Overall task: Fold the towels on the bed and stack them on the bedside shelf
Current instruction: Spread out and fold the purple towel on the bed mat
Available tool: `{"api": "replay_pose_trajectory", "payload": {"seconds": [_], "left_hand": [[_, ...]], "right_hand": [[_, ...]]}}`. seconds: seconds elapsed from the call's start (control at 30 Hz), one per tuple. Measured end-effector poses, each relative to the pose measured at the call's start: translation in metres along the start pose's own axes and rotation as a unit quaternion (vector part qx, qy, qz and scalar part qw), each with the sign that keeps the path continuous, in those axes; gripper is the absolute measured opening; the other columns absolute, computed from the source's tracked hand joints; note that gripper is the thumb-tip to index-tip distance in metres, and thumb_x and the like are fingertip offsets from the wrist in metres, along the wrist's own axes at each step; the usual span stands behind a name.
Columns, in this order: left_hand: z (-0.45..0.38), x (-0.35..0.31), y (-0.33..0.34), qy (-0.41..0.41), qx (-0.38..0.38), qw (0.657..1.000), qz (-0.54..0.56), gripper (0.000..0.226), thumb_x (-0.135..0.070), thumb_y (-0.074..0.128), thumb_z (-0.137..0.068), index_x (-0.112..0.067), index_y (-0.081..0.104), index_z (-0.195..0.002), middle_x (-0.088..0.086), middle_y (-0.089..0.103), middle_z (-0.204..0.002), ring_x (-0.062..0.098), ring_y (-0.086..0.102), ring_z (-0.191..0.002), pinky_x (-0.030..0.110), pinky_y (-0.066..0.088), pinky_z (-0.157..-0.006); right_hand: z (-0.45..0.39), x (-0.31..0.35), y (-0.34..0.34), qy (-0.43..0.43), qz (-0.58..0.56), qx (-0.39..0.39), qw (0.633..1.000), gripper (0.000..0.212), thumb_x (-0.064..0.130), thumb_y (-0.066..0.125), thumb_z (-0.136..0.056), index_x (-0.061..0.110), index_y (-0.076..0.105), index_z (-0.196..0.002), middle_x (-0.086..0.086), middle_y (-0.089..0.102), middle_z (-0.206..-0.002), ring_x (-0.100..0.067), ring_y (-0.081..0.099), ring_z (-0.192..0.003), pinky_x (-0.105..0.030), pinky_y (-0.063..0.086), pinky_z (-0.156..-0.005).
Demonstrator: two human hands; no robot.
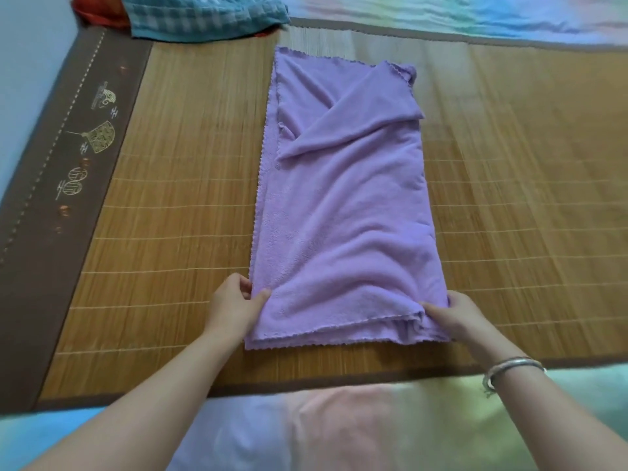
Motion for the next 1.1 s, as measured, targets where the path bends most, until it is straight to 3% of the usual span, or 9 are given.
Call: {"api": "replay_pose_trajectory", "payload": {"seconds": [0.1,0.2,0.33,0.47,0.57,0.7,0.83,1.0,1.1], "left_hand": [[0.003,-0.002,-0.004,0.016,-0.022,1.000,-0.015,0.018,-0.020,0.069,-0.084,-0.010,0.054,-0.089,0.003,0.057,-0.087,0.020,0.052,-0.079,0.022,0.032,-0.056],[0.006,0.006,-0.003,-0.013,-0.038,0.999,-0.015,0.038,-0.028,0.075,-0.078,-0.008,0.051,-0.100,0.011,0.057,-0.104,0.026,0.055,-0.093,0.030,0.043,-0.076],[0.009,0.015,0.013,-0.097,0.044,0.994,-0.016,0.059,-0.041,0.080,-0.071,-0.005,0.053,-0.109,0.006,0.058,-0.107,0.025,0.057,-0.095,0.032,0.044,-0.078],[0.011,0.011,0.021,-0.090,0.128,0.988,-0.003,0.030,-0.032,0.074,-0.079,-0.012,0.063,-0.099,0.005,0.065,-0.097,0.025,0.061,-0.088,0.031,0.046,-0.075],[0.002,0.018,-0.003,-0.074,0.120,0.990,0.009,0.031,-0.027,0.069,-0.083,-0.013,0.062,-0.111,0.004,0.063,-0.106,0.025,0.060,-0.097,0.032,0.045,-0.081],[-0.020,0.043,-0.068,-0.066,0.088,0.992,-0.061,0.021,-0.020,0.064,-0.083,-0.008,0.061,-0.100,0.009,0.064,-0.101,0.027,0.058,-0.090,0.029,0.038,-0.069],[-0.046,0.074,-0.174,-0.059,-0.028,0.978,-0.199,0.006,-0.016,0.056,-0.082,-0.016,0.051,-0.079,0.012,0.062,-0.096,0.033,0.056,-0.086,0.031,0.040,-0.068],[-0.050,0.075,-0.268,-0.030,-0.246,0.890,-0.383,0.033,-0.003,0.045,-0.085,-0.008,0.048,-0.118,0.019,0.053,-0.123,0.042,0.044,-0.117,0.046,0.034,-0.099],[-0.055,0.075,-0.251,-0.005,-0.227,0.894,-0.386,0.049,-0.001,0.045,-0.084,-0.010,0.040,-0.132,0.014,0.041,-0.137,0.039,0.035,-0.127,0.050,0.024,-0.110]], "right_hand": [[0.001,-0.022,0.000,0.015,0.016,0.046,0.999,0.022,0.011,0.067,-0.084,-0.005,0.065,-0.099,-0.014,0.068,-0.086,-0.023,0.062,-0.076,-0.032,0.049,-0.062],[0.003,-0.027,-0.004,0.011,0.120,0.037,0.992,0.057,0.023,0.076,-0.074,0.001,0.050,-0.119,-0.014,0.059,-0.112,-0.032,0.059,-0.101,-0.044,0.049,-0.088],[0.021,0.058,-0.010,-0.263,0.249,-0.128,0.923,0.069,0.029,0.062,-0.077,0.015,0.036,-0.139,-0.009,0.036,-0.143,-0.034,0.034,-0.131,-0.044,0.030,-0.106],[0.025,0.110,0.057,-0.395,0.354,-0.029,0.847,0.058,0.040,0.043,-0.094,0.026,0.027,-0.148,0.003,0.016,-0.159,-0.021,0.007,-0.148,-0.042,0.009,-0.117],[0.033,0.137,0.102,-0.418,0.383,-0.006,0.823,0.064,0.050,0.028,-0.091,0.020,0.028,-0.148,-0.004,0.029,-0.155,-0.021,0.026,-0.142,-0.039,0.017,-0.115],[0.061,0.173,0.142,-0.417,0.350,-0.018,0.838,0.067,0.046,0.032,-0.084,0.012,0.040,-0.141,-0.013,0.061,-0.119,-0.037,0.060,-0.101,-0.043,0.045,-0.086],[0.111,0.208,0.213,-0.392,0.283,0.063,0.873,0.059,0.033,0.044,-0.091,0.020,0.029,-0.147,-0.011,0.060,-0.123,-0.034,0.058,-0.108,-0.039,0.044,-0.086],[0.181,0.231,0.328,-0.311,0.050,0.349,0.883,0.060,0.017,0.049,-0.091,0.020,0.027,-0.147,-0.003,0.060,-0.120,-0.021,0.057,-0.104,-0.029,0.045,-0.087],[0.182,0.246,0.329,-0.347,0.001,0.327,0.879,0.046,0.005,0.048,-0.088,0.013,0.044,-0.133,0.000,0.058,-0.110,-0.014,0.055,-0.085,-0.020,0.044,-0.074]]}}
Point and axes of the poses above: each hand's wrist, its own z-axis away from the middle knuckle, its own y-axis out of the palm, x = y × z, the point moved 9 cm from there along -z, towards the middle knuckle
